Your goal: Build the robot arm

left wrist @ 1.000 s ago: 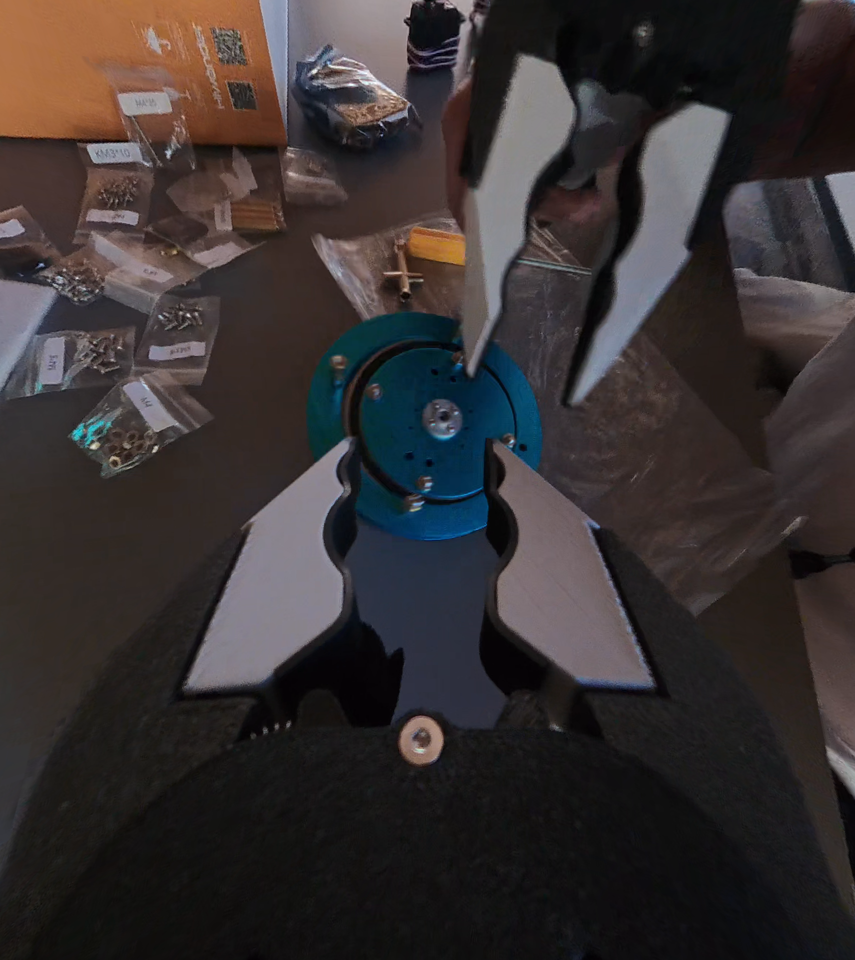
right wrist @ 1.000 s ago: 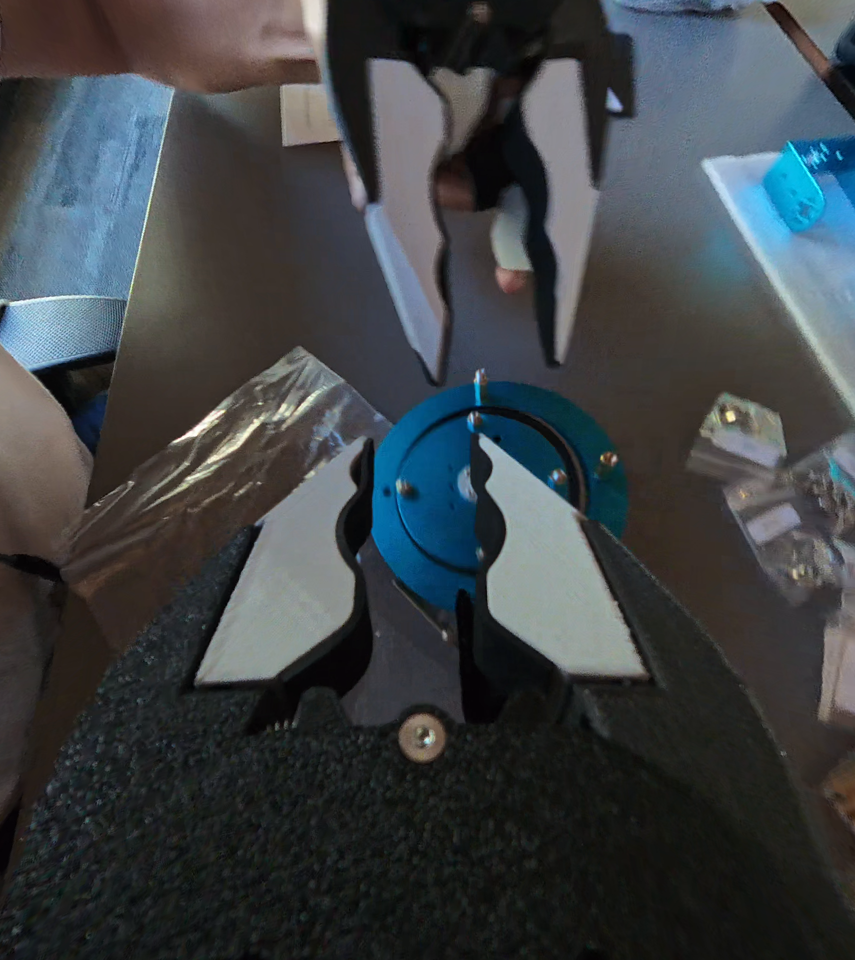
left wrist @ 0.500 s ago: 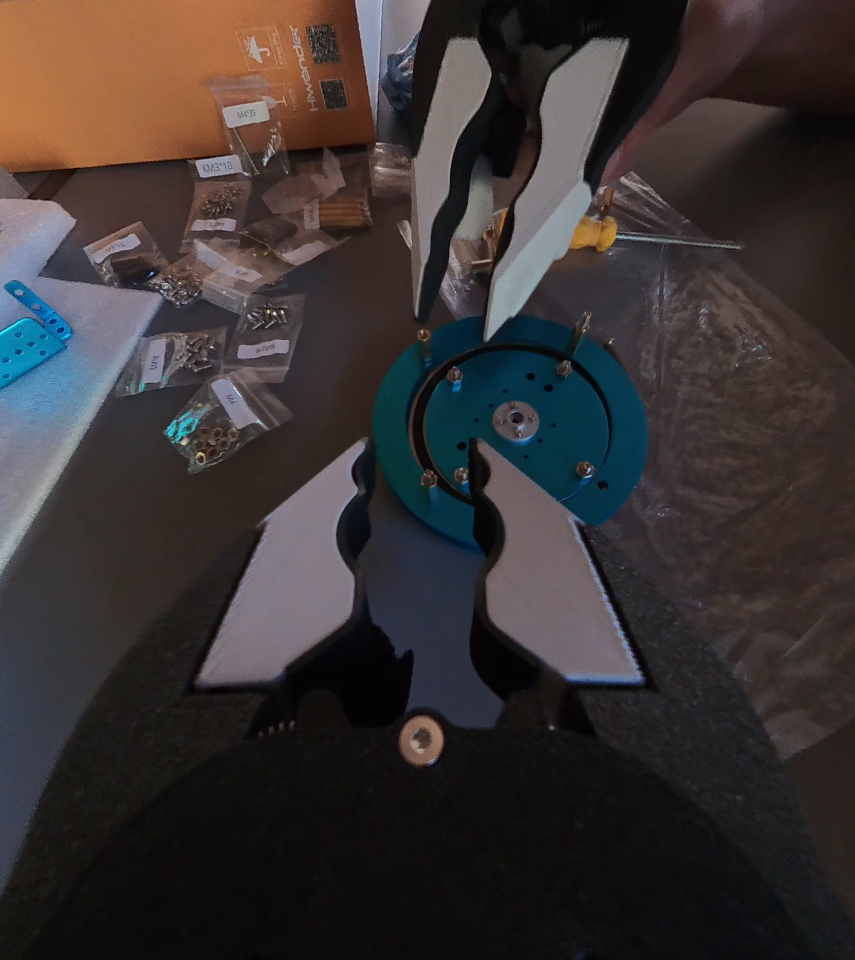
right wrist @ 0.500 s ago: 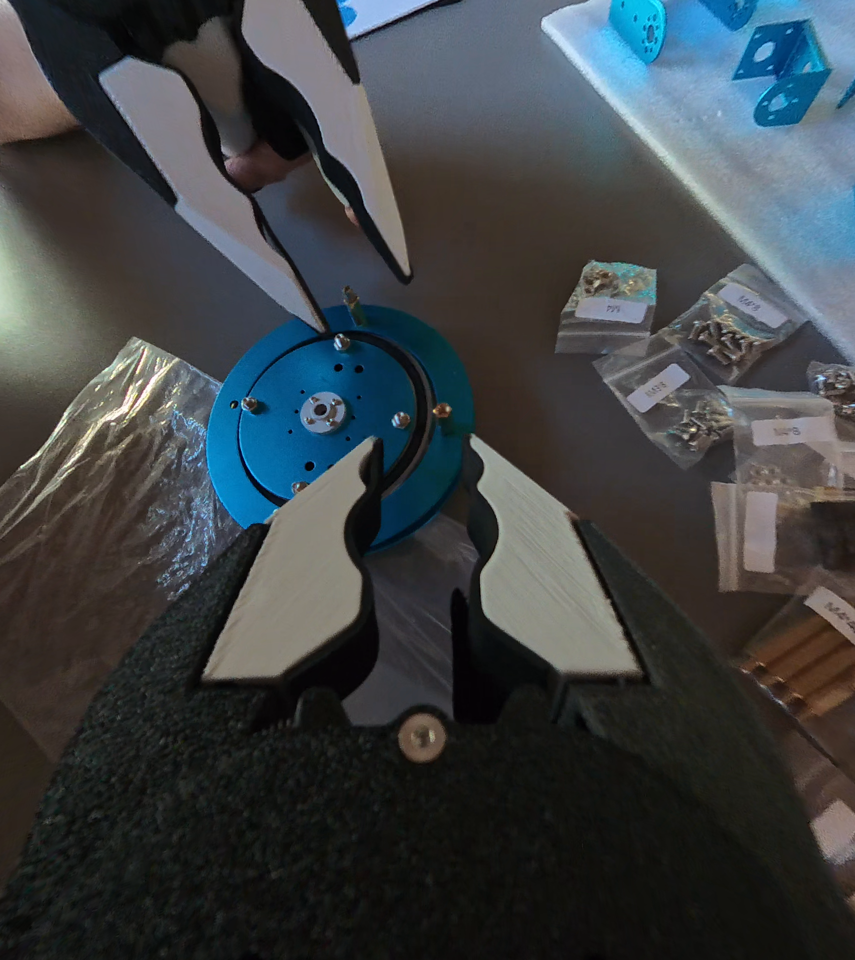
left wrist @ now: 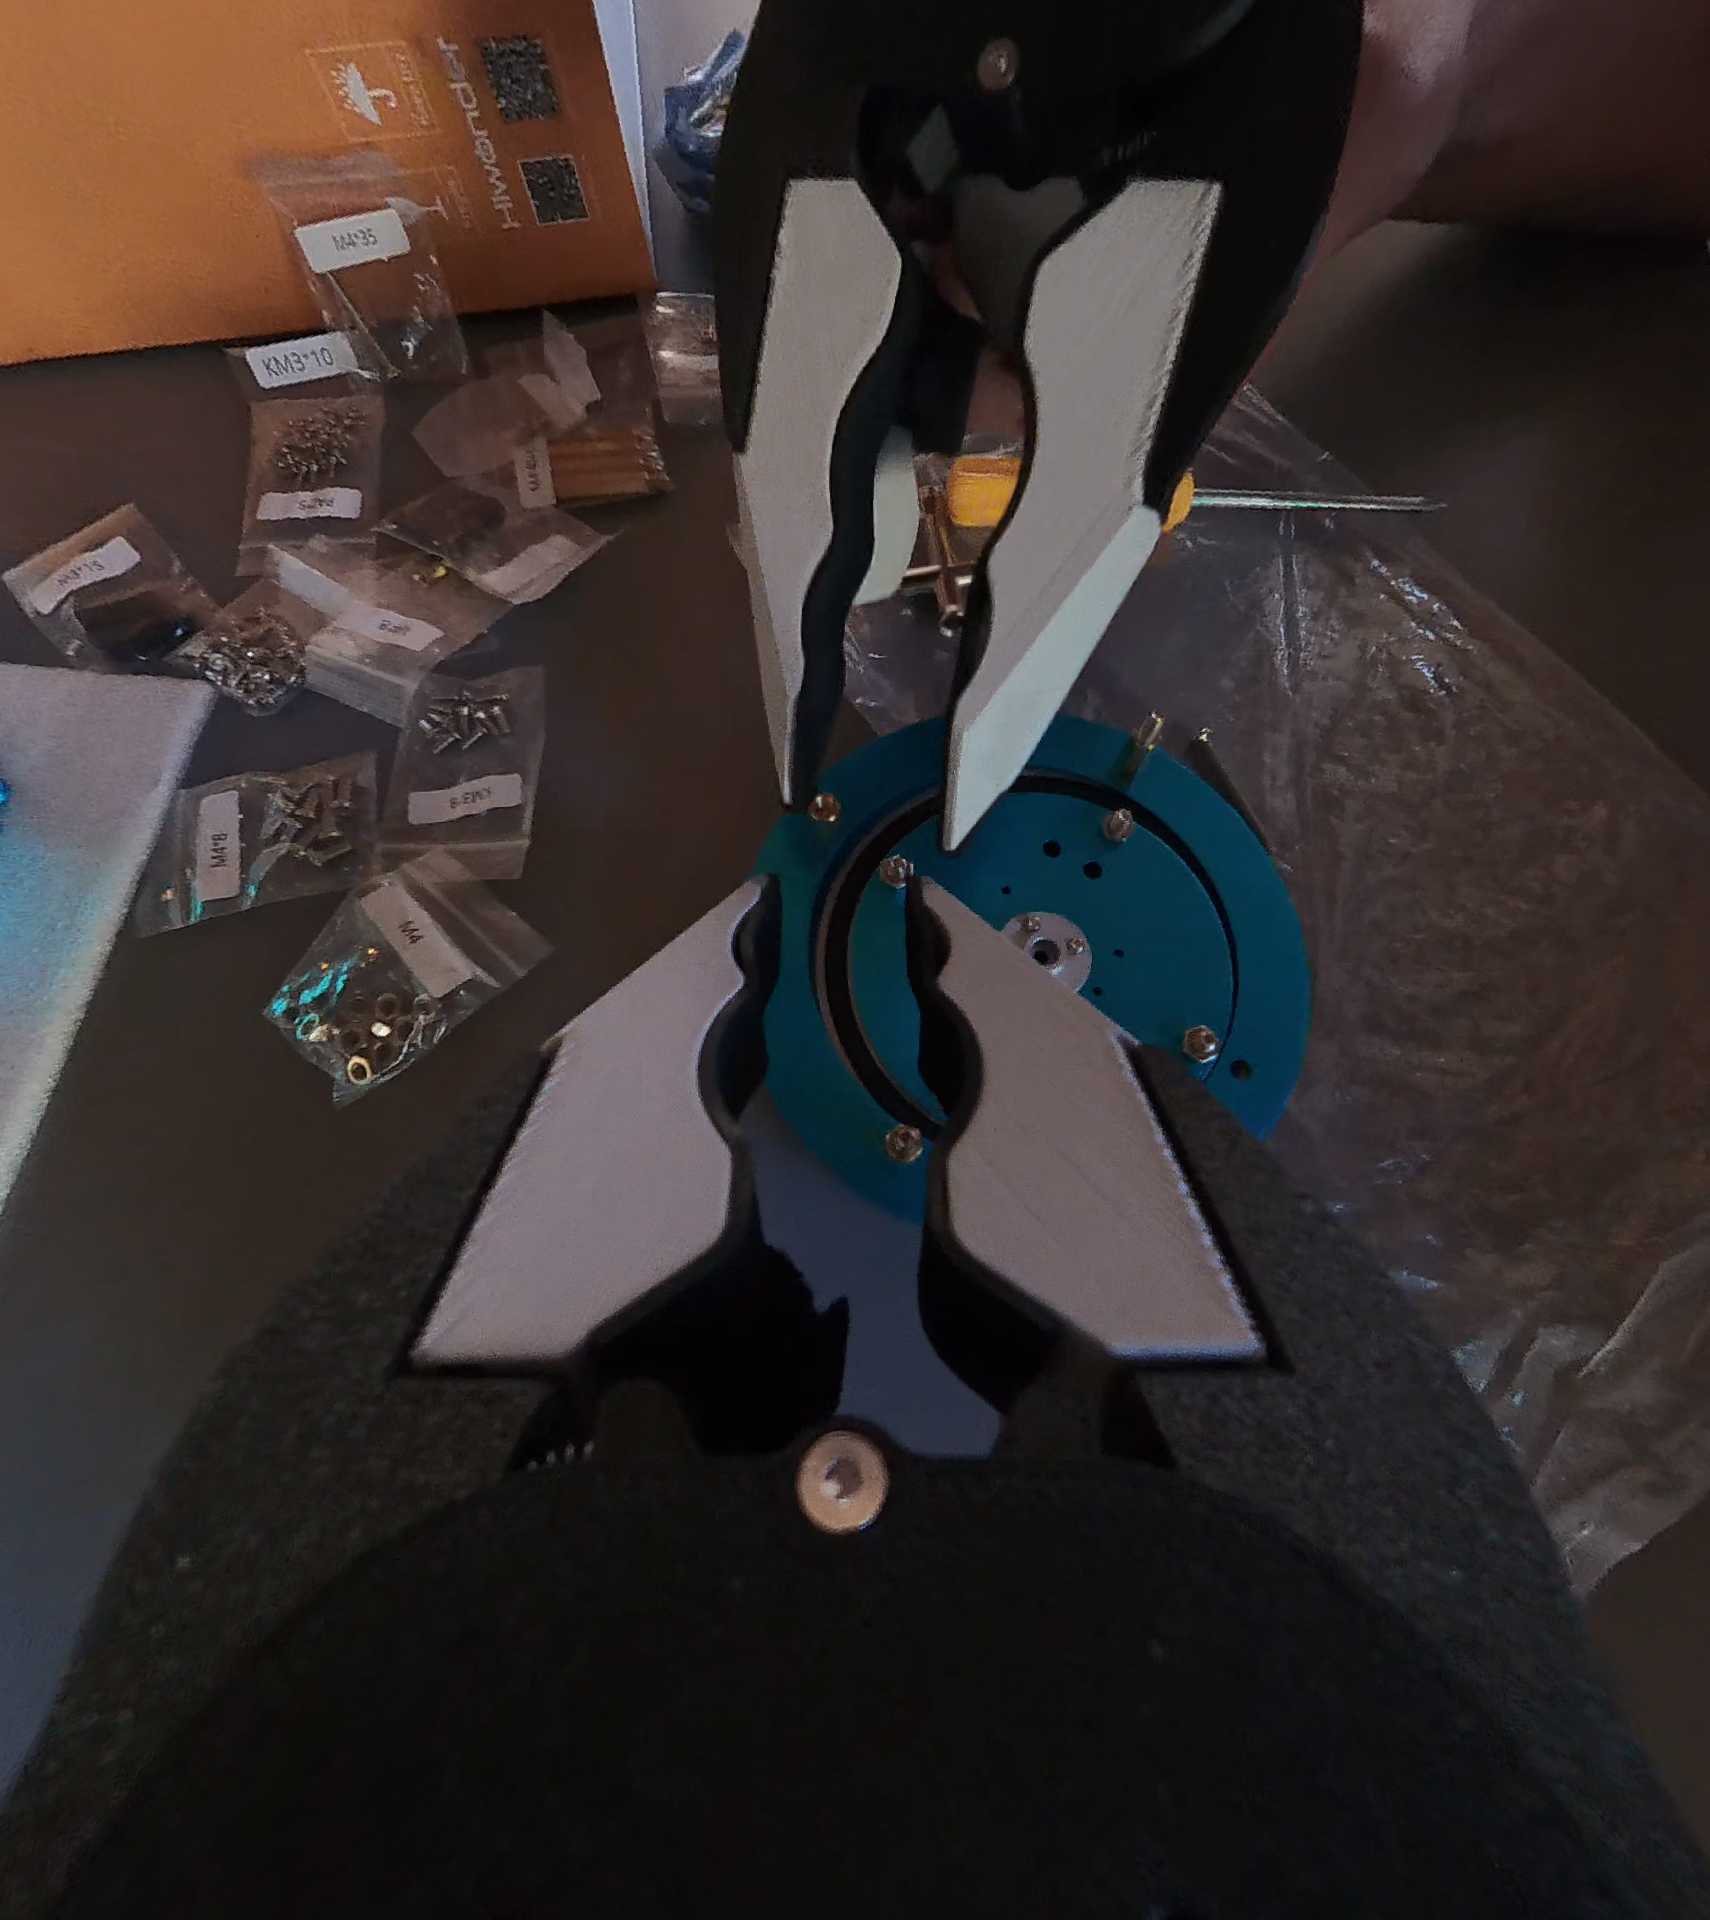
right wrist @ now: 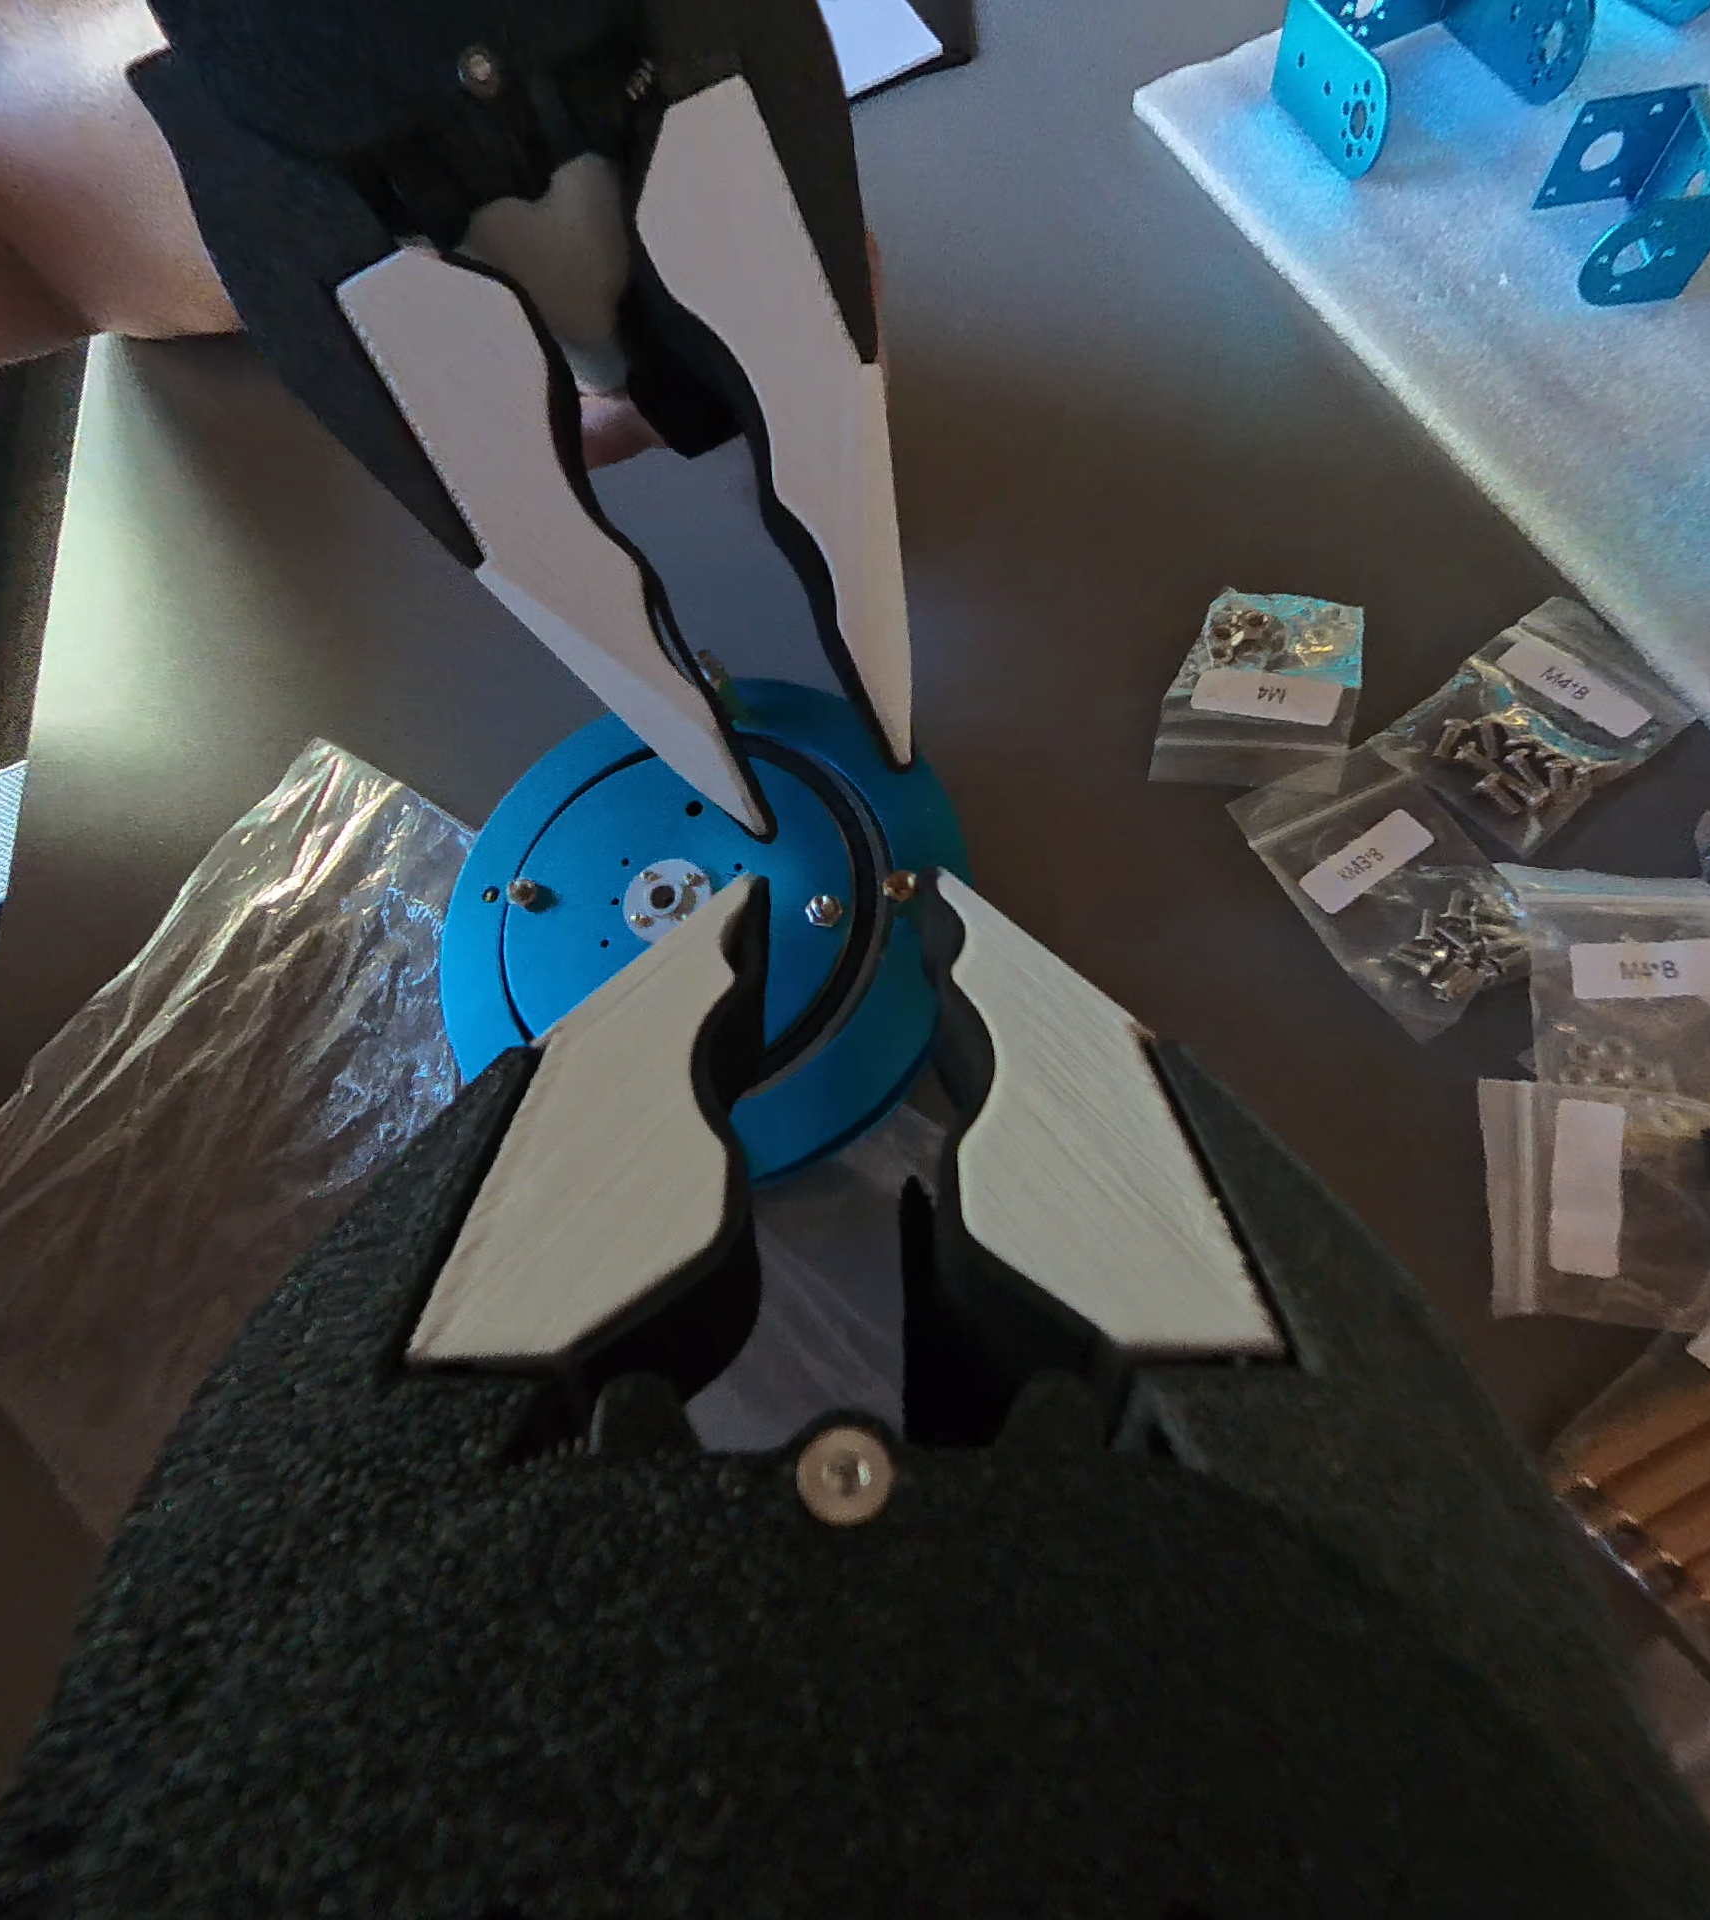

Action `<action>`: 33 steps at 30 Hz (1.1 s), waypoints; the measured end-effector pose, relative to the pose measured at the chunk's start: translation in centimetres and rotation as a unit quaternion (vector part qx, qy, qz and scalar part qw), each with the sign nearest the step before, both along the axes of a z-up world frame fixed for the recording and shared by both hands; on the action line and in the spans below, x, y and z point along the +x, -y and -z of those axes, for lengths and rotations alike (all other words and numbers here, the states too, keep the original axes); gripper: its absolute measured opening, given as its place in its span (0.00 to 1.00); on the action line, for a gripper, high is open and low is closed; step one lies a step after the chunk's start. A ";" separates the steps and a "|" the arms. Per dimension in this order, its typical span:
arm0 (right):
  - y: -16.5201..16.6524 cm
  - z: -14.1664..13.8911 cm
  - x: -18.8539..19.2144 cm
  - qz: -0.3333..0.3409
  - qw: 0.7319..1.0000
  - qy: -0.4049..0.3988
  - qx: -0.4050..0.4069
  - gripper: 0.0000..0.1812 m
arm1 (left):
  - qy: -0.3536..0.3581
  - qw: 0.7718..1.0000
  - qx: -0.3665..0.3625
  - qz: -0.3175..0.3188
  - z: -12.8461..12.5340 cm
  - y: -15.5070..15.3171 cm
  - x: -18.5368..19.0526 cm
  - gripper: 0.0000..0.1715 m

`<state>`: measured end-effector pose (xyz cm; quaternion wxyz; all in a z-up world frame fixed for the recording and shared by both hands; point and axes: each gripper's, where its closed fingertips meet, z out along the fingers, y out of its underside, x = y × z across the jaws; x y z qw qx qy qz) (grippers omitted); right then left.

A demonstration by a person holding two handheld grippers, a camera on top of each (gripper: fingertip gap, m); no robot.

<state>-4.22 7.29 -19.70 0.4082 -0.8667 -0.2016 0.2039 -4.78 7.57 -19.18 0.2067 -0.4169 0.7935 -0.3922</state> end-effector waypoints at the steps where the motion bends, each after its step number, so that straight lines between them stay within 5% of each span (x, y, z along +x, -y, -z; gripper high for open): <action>1: -0.1 0.4 -0.1 -0.002 1.000 0.002 -0.011 0.16 | 0.000 1.000 0.000 -0.001 0.1 -0.2 0.0 0.13; 11: 0.7 1.6 2.2 0.008 0.999 0.048 -0.017 0.16 | 0.019 0.998 0.019 0.050 0.0 0.8 0.9 0.13; 15: 0.5 0.4 1.7 -0.006 1.000 0.008 0.012 0.11 | 0.006 0.997 0.025 0.076 0.6 1.4 1.3 0.12; 19: 0.6 0.7 1.2 -0.023 0.999 0.022 0.014 0.11 | 0.011 0.997 0.031 0.065 0.7 1.2 1.7 0.00; 33: 0.2 0.5 0.1 -0.025 0.999 0.026 0.005 0.15 | 0.014 1.000 -0.020 -0.012 0.1 -0.6 0.7 0.07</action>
